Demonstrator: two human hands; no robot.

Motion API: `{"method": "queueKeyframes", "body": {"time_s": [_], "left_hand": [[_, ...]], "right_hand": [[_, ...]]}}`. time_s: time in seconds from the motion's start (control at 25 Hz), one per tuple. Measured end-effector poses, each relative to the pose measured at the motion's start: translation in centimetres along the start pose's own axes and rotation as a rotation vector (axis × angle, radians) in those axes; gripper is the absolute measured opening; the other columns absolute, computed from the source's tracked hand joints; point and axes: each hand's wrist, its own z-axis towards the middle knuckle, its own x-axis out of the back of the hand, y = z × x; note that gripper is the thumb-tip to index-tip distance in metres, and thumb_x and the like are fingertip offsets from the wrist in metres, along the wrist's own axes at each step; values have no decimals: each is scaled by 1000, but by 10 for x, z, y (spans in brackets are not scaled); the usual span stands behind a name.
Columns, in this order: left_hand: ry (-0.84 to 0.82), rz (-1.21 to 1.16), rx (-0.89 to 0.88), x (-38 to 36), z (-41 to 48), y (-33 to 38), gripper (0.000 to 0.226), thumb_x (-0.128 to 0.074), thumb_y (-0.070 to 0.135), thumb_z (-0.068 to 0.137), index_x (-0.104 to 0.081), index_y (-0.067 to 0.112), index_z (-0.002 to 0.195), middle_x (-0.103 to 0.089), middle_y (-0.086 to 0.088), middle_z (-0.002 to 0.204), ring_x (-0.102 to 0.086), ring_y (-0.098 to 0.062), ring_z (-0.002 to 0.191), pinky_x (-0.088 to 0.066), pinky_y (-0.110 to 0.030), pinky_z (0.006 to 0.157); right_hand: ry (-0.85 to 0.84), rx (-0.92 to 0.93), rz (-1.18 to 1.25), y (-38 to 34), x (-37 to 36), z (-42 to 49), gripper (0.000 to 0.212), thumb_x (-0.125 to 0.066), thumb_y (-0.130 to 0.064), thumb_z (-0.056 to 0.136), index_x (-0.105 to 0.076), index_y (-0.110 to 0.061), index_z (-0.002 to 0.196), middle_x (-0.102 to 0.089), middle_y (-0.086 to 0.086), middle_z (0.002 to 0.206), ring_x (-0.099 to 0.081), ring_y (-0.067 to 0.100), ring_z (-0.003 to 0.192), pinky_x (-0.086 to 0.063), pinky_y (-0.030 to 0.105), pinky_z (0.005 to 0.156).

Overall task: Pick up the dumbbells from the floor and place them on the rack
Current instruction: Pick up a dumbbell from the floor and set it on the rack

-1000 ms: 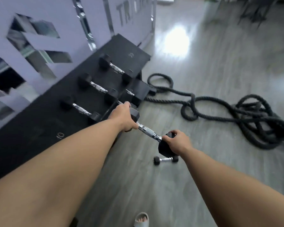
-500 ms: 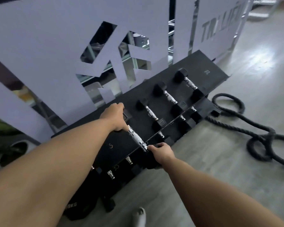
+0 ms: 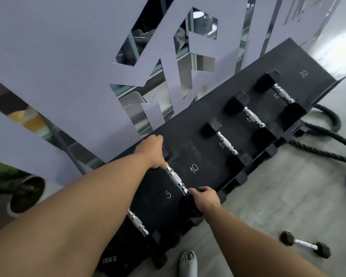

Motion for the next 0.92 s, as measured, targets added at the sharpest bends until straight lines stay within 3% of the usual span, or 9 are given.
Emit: {"method": "queueKeyframes", "body": {"time_s": [0.12,0.2,0.36,0.52,0.64,0.8,0.92], "left_hand": [[-34,27,-50,-20,53,1,90,-95,40,57,-51,14,132,-55,-6,124,-60,-32,105,-57,-48,83],[-47,33,-71,-32,81,8,91,-94,42,56,-50,15,131,-53,-7,125,-61,-34,105,-57,-48,81],[-27,33,-94,-57,120,29,85,-93,41,57,-50,17,127,-53,-6,123,-63,-34,102,-56,-45,76],[-35,31,-110,-97,136,45,79,-93,39,64,-50,18,126,-53,-6,124,-61,-33,108,-54,-42,76],[-8,41,-106,-110,137,41,80,-89,44,72,-48,17,135,-52,-8,132,-59,-33,113,-54,-43,83],[-78,-44,-55,-90,132,37,87,-84,58,75,-47,15,142,-53,-9,139,-58,-34,124,-53,-45,91],[-53,18,-82,-68,114,38,85,-72,70,78,-50,20,143,-56,-4,140,-59,-30,124,-52,-43,90]], "right_hand": [[169,-54,24,-6,-8,44,69,-77,-51,72,-51,-18,127,-60,10,122,-60,29,107,-55,40,90],[263,-110,39,-11,-4,69,71,-78,-48,73,-46,-15,127,-48,18,133,-55,35,116,-52,44,97],[348,-205,65,-17,5,100,66,-77,-42,80,-42,-12,126,-34,21,136,-59,34,95,-52,42,87],[478,-219,51,-1,8,112,43,-74,-27,86,-43,-17,114,-32,18,137,-60,42,101,-44,37,80],[462,-152,72,14,21,111,37,-68,-15,89,-46,-14,119,-33,17,137,-60,25,80,-46,33,74],[452,-1,-2,21,48,94,40,-66,-18,90,-51,-11,126,-43,15,131,-54,20,84,-42,30,74],[394,159,-155,11,79,75,33,-64,-24,92,-57,-15,123,-49,9,129,-53,10,80,-46,32,77]]}}
